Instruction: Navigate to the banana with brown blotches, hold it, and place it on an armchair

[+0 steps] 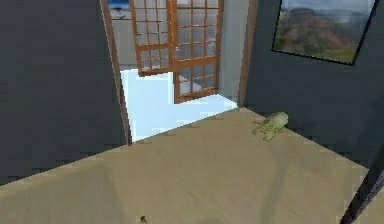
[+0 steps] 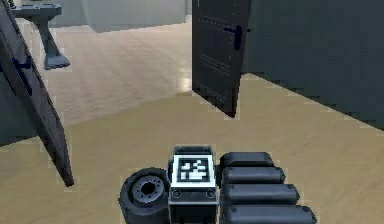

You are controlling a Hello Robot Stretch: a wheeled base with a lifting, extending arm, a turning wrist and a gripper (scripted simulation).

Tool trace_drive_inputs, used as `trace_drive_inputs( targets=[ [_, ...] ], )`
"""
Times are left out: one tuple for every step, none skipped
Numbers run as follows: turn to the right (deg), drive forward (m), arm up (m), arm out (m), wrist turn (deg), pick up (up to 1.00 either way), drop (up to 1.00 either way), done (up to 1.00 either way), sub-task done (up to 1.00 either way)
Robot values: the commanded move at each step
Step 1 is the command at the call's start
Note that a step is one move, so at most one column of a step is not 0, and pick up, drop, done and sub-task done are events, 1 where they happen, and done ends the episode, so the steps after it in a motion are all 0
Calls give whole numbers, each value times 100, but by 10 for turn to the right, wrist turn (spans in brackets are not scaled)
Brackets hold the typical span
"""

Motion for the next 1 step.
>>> trace_drive_inputs(
  targets=[
    [-120,0,0,0,0,0,0,0,0]
  ],
)
